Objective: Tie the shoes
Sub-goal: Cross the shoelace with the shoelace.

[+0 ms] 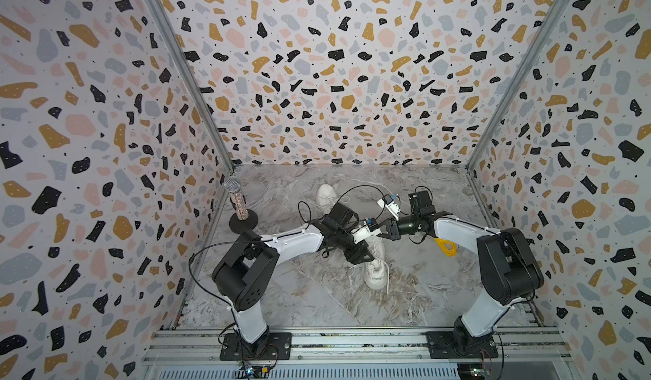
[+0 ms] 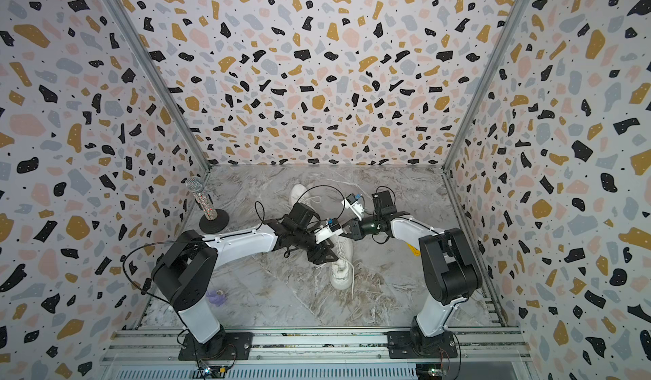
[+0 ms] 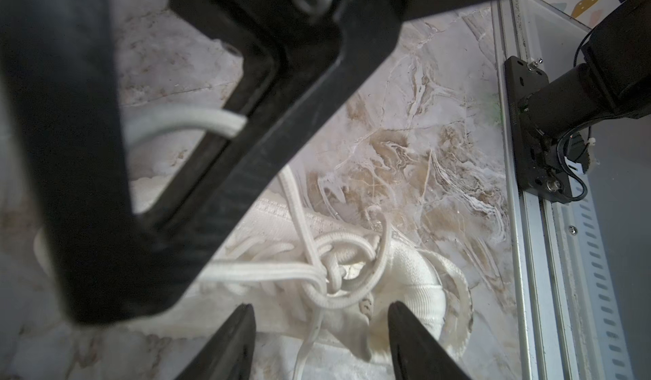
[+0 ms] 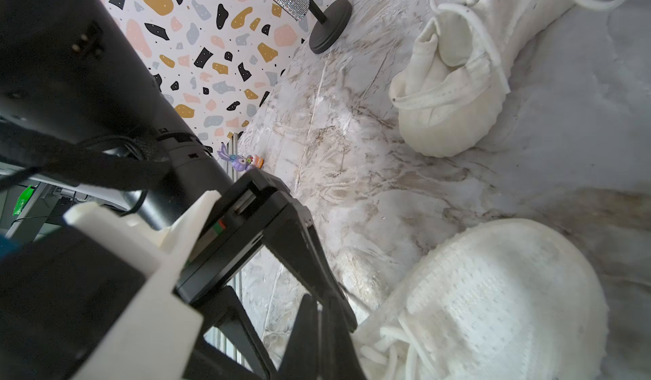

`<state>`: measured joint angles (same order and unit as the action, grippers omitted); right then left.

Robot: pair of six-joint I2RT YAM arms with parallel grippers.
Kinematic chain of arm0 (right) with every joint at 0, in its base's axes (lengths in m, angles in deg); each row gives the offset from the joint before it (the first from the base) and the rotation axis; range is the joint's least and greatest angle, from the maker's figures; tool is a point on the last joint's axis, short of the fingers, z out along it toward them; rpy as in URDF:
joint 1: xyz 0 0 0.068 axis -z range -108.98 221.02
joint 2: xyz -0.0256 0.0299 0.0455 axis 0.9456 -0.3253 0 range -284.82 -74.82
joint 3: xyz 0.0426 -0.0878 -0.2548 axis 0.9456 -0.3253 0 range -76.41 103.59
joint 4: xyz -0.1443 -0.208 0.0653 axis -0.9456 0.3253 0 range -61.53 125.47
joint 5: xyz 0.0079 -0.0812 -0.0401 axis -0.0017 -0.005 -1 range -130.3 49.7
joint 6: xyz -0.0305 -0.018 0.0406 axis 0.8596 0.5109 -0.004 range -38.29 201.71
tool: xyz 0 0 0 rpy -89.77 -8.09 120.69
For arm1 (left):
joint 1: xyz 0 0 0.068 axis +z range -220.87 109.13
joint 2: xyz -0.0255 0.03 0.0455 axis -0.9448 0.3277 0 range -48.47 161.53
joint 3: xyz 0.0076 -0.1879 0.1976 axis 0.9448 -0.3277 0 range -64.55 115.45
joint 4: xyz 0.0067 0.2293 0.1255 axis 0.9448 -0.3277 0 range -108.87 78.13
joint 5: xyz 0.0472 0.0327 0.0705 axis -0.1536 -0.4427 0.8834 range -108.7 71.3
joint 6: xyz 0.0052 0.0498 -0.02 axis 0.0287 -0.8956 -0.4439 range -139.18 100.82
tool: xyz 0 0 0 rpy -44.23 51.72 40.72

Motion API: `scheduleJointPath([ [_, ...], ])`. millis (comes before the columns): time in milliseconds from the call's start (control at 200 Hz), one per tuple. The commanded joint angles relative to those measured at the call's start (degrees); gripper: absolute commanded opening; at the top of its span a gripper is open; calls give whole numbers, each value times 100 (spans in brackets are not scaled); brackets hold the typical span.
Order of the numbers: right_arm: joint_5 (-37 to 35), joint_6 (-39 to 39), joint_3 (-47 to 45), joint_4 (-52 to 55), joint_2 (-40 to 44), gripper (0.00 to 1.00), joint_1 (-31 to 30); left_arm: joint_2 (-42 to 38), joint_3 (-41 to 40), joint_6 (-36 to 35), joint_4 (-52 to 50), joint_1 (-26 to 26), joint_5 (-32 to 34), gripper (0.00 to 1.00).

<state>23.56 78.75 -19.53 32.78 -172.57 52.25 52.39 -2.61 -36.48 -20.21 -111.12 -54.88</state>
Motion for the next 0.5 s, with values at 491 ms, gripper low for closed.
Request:
scheduleJointPath([
  [491, 75, 59, 25, -9, 209, 0, 13, 245, 104, -8, 491, -61, -37, 63],
])
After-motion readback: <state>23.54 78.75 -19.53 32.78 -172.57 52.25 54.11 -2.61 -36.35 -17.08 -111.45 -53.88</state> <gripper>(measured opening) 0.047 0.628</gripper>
